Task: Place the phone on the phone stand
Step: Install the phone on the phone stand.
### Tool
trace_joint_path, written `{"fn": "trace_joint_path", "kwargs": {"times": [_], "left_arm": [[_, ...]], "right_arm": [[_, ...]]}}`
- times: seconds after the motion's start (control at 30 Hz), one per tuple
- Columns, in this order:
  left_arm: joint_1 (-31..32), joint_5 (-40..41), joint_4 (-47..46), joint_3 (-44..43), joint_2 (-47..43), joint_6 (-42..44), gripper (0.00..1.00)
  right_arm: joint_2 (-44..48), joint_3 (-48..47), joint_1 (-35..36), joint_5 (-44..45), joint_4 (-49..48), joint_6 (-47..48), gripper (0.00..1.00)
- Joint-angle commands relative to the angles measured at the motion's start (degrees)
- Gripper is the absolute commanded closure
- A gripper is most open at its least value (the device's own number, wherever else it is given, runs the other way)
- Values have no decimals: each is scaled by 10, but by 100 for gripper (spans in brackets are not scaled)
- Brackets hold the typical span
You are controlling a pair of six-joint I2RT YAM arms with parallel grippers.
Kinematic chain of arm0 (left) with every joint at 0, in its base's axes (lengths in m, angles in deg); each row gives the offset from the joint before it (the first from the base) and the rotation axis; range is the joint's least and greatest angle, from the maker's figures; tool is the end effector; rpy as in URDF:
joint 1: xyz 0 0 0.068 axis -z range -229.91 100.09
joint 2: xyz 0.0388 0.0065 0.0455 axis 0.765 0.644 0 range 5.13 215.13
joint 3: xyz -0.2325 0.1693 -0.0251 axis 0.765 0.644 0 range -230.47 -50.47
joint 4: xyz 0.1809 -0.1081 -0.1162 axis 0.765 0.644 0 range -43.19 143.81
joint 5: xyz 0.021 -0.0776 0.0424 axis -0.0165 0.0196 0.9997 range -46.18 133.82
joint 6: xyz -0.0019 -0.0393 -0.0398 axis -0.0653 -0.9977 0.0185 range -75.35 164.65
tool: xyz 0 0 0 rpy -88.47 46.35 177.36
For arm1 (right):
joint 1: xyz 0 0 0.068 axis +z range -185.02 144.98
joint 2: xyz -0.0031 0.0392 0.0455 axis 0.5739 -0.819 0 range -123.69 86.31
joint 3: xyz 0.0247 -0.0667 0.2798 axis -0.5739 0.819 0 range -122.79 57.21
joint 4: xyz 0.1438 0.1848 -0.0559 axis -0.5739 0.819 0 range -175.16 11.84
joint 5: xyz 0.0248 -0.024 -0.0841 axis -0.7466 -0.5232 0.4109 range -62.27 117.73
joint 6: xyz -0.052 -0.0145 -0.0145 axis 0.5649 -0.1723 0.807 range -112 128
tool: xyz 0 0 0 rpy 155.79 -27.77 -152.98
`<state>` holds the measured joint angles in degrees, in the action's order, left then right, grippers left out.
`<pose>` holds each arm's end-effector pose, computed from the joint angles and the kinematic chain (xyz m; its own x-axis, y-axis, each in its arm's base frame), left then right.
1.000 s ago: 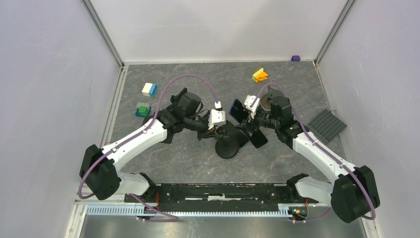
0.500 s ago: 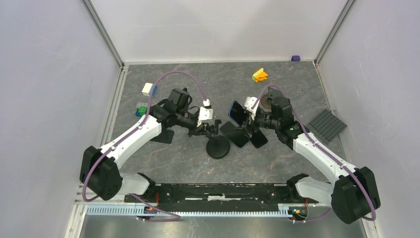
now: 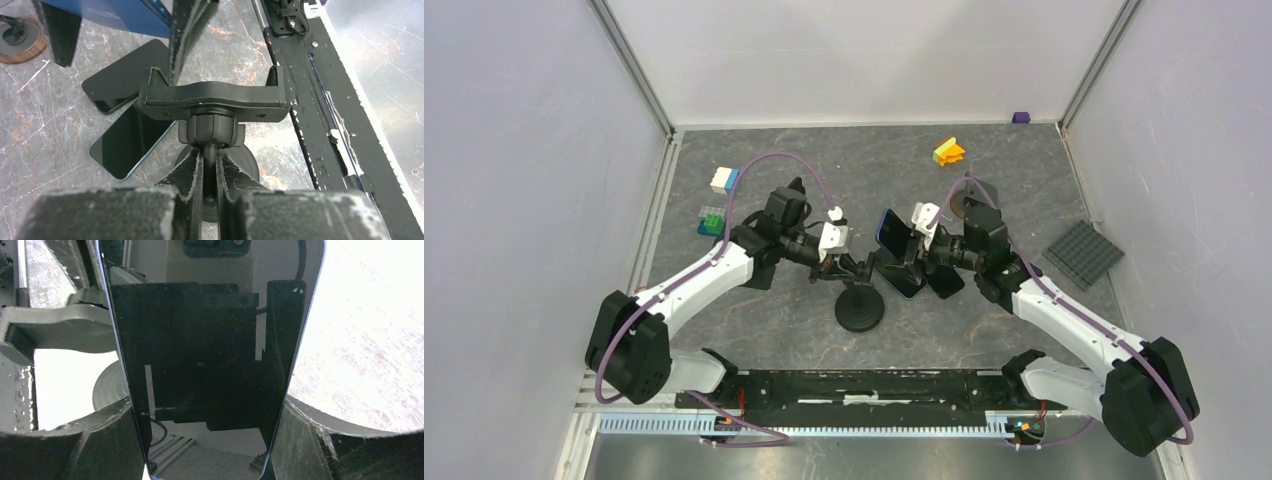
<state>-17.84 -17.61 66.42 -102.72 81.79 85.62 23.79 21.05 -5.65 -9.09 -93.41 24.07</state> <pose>0.1932 -0.1612 0.2847 0.0726 0.3245 -0.9431 0.9819 -0.1891 0.0105 0.1773 0.1264 0.2846 -0.0142 -0.2623 -0.9649 -0.9292 0.3598 -0.0841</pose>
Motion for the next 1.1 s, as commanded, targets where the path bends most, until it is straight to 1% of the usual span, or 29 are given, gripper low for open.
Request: {"fn": "trace_joint_path", "kwargs": {"times": [0.0, 0.1, 0.2, 0.27, 0.3, 0.47, 0.63, 0.93, 1.07], "left_arm": [[-7, -51, -156, 6, -10, -95, 98], [-12, -46, -253, 22, -5, -182, 98], [-19, -38, -392, 53, -1, -289, 98], [-19, -36, -462, 72, 1, -334, 98], [-19, -35, -480, 78, 3, -348, 98], [-19, -27, -550, 99, 9, -401, 98], [-18, -36, -586, 104, 28, -441, 98], [-11, -38, -619, 127, 46, -448, 98], [-11, -29, -671, 142, 45, -478, 98]], "right_arm": [[17, -4, 19, 18, -57, -18, 100], [19, -3, 29, 35, -56, -24, 100], [19, 2, 35, 55, -60, -34, 100], [16, 5, 40, 64, -65, -39, 100], [16, 6, 42, 68, -68, -40, 100], [10, 6, 53, 88, -80, -47, 100], [0, 2, 64, 80, -96, -58, 100], [-12, 2, 72, 46, -119, -81, 100], [-8, 18, 72, 20, -138, -87, 100]]}}
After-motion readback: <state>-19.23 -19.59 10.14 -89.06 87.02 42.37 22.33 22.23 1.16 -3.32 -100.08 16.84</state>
